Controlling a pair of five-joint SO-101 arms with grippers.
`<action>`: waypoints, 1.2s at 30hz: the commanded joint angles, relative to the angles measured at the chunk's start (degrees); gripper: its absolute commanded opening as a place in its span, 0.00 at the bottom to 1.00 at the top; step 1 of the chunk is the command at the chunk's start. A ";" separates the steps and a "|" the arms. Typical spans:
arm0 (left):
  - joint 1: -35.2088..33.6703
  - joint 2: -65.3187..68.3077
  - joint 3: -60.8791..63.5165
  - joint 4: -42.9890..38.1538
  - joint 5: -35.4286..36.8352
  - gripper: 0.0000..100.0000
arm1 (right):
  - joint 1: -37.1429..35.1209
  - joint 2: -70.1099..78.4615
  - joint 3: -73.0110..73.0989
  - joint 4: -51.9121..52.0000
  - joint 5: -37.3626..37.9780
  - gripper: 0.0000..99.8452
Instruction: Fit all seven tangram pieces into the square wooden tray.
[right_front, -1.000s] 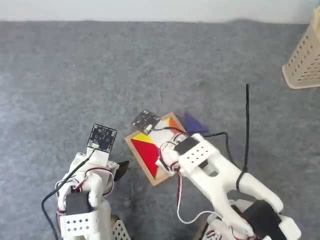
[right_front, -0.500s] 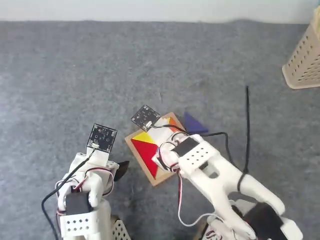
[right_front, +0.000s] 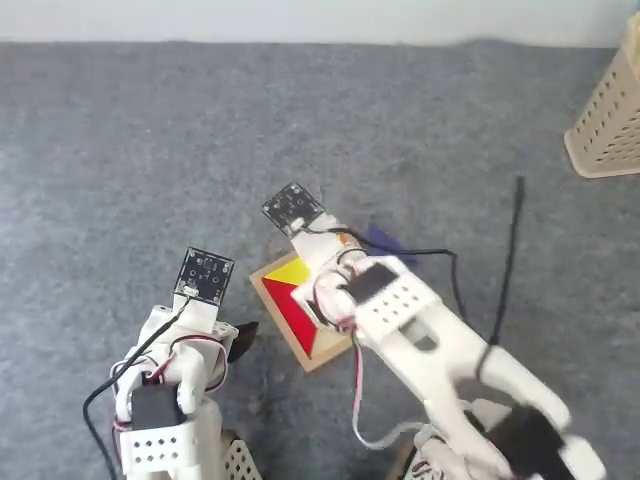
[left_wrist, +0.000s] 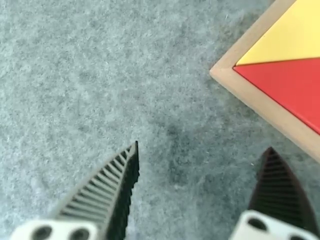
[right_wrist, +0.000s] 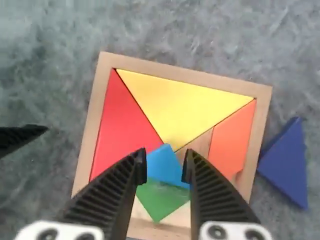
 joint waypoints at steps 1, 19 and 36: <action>0.26 -0.79 -0.31 0.00 -0.26 0.35 | -0.04 5.32 -7.21 0.84 -0.70 0.12; 0.26 -0.79 -0.31 0.00 -0.26 0.35 | -0.13 8.04 -7.74 5.49 -4.31 0.11; 0.26 -0.79 -0.31 0.00 -0.26 0.35 | 10.95 -10.59 1.85 4.88 -1.41 0.11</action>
